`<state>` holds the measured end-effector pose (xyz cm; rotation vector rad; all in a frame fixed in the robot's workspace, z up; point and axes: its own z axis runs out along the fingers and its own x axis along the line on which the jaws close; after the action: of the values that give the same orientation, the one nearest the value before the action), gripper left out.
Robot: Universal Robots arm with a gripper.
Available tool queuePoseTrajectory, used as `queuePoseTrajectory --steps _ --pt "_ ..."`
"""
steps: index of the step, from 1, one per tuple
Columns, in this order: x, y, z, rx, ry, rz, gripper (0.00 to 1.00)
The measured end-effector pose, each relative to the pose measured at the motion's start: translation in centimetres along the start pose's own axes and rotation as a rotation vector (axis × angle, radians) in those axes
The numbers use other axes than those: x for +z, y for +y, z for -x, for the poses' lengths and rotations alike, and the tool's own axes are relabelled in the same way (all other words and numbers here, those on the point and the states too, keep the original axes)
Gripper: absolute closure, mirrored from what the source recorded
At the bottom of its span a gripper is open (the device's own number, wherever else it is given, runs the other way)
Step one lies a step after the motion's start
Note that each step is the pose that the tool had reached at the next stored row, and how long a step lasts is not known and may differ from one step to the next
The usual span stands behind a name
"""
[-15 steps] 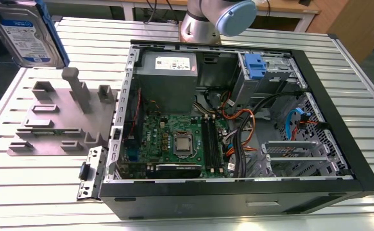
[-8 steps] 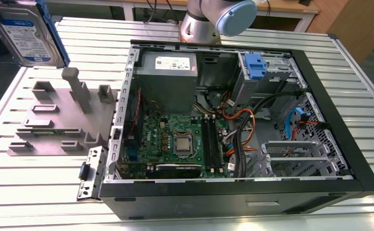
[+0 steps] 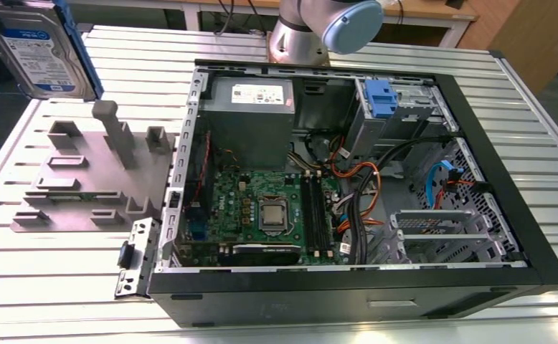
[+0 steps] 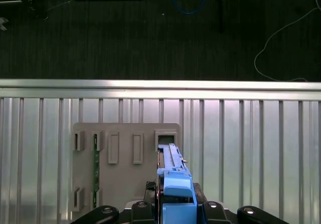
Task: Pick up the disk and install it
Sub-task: 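Pick up the disk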
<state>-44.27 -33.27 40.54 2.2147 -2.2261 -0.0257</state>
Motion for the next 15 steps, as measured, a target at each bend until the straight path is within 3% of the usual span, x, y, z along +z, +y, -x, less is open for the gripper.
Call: queuePoseTrajectory --steps 15 --pt "0.00 -0.01 0.00 -0.014 0.0002 0.0005 0.64"
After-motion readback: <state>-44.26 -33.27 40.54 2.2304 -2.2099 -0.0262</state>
